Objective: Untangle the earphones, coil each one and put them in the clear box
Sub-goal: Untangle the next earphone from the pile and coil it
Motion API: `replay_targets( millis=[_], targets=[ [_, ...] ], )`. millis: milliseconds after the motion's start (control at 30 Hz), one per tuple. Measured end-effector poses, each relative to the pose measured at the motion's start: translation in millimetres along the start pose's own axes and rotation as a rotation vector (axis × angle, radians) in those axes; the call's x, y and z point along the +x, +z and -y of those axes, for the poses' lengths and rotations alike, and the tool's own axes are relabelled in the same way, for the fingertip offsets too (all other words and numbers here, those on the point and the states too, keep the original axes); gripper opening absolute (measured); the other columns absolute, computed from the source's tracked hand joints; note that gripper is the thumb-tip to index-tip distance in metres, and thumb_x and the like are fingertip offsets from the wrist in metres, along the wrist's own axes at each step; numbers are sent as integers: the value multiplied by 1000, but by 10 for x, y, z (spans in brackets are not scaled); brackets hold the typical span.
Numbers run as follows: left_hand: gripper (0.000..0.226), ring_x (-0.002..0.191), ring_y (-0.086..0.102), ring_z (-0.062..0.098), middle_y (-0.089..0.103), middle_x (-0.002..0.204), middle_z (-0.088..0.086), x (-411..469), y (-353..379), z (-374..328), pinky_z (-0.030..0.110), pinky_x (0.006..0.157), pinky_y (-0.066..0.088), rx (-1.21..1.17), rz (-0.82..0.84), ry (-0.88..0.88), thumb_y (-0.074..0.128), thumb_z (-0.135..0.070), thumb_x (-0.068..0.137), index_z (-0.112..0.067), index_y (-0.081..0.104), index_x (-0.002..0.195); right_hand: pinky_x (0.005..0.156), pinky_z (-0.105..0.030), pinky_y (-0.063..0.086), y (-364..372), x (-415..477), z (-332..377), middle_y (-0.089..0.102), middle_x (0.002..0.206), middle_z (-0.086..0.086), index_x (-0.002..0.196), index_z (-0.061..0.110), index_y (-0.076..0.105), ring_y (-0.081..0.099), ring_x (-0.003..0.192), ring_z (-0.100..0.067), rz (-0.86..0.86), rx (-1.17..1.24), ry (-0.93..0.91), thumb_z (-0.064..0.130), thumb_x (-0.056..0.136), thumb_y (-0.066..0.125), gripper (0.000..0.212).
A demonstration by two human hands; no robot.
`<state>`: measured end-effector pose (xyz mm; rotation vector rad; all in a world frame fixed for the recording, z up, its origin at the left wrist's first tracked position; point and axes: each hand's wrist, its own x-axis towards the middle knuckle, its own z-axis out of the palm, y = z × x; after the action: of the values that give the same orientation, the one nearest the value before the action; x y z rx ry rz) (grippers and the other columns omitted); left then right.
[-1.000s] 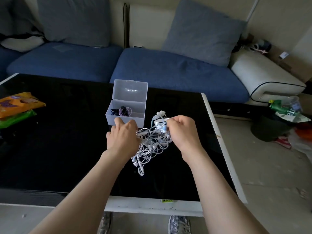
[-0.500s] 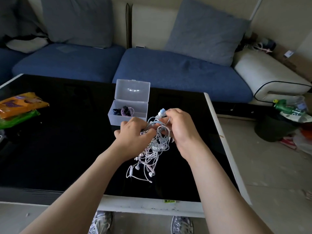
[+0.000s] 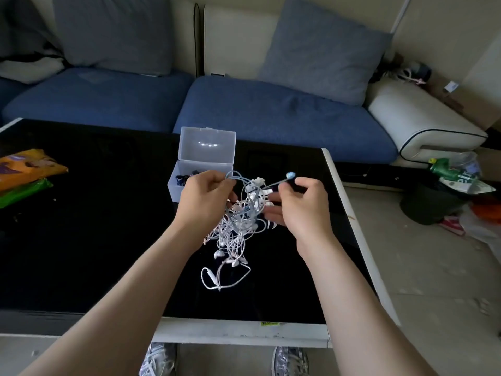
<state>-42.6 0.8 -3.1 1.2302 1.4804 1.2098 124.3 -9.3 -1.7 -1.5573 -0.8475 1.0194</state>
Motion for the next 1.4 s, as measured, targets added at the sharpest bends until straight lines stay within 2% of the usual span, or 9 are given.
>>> replay_targets(
  millis=[200,367,633,833,1000,1133,1233,1333,1400],
  targets=[
    [18,58,65,10,78,80,-1,-4,-19,24,27,49,50,51,-35,49,59,-21,107,-13,72,98,86,-46,66,0,-160,7,68,105,-4,105,26,63,72,90,-22,392,-789,60,20,73,80,36],
    [17,63,70,15,78,80,0,4,-46,20,29,49,57,0,-68,26,61,-20,106,-13,72,95,91,-38,64,57,-308,24,62,127,-4,141,13,57,71,103,-21,763,-1173,165,53,73,92,87],
    [17,59,75,21,78,76,2,41,-50,28,48,59,66,-71,-184,-38,63,-15,105,-7,70,92,83,-46,67,81,-159,-165,73,107,-16,124,6,62,80,90,-29,521,-1089,206,26,86,85,49],
    [19,61,76,22,77,76,2,26,-15,22,45,58,65,-63,-217,-54,59,-13,106,-8,66,89,88,-44,65,81,-135,-321,74,107,-13,95,17,53,77,103,-26,617,-1157,348,17,93,77,24],
    [22,59,76,25,75,86,9,43,2,16,46,59,66,-60,-234,-66,54,-12,108,-4,63,91,84,-52,65,123,-111,-539,75,114,-27,112,8,63,80,90,-36,460,-756,405,-1,94,56,21],
    [24,60,76,26,73,88,10,64,-7,13,45,58,65,-32,-266,-66,52,-14,109,-6,62,88,57,-28,59,145,-103,-556,72,124,-24,137,-17,50,61,64,-23,280,-398,458,-14,94,55,43],
    [18,73,75,25,74,90,3,106,-53,56,43,63,65,27,-321,-49,52,-21,108,-17,58,91,70,-42,67,92,-11,-461,71,98,-19,114,-6,58,70,69,-29,196,-335,456,-4,100,50,16],
    [17,92,62,20,71,106,2,124,-141,106,8,65,44,220,-380,1,47,-26,107,-13,58,109,51,-29,57,-8,9,-334,69,93,-11,100,3,62,66,60,-26,125,-351,413,8,95,50,14],
    [20,93,54,18,68,114,5,119,-176,110,16,61,36,250,-379,6,46,-26,109,-10,53,119,52,-28,49,-75,19,-287,63,72,-4,85,6,59,59,57,-24,112,-417,287,18,87,60,13]
  ],
)
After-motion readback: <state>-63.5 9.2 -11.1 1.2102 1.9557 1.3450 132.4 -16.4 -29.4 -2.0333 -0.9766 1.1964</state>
